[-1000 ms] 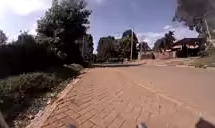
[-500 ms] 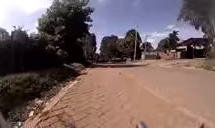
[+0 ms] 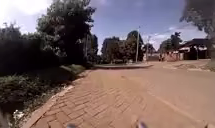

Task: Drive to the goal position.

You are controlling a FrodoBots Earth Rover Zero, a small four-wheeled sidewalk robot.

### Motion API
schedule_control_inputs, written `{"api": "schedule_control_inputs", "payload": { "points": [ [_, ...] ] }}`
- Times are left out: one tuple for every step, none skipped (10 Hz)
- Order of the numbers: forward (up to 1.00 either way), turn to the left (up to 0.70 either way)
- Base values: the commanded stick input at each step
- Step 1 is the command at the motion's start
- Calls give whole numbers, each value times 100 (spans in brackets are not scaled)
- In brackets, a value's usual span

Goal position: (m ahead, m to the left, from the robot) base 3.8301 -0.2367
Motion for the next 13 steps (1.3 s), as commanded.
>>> {"api": "schedule_control_inputs", "payload": {
  "points": [
    [100, 0],
    [100, 0],
    [100, 0],
    [100, 0],
    [100, 0],
    [100, 0],
    [100, 0],
    [100, 0],
    [100, 0],
    [100, 0],
    [100, 0],
    [100, 0],
    [100, 0]
  ]
}}
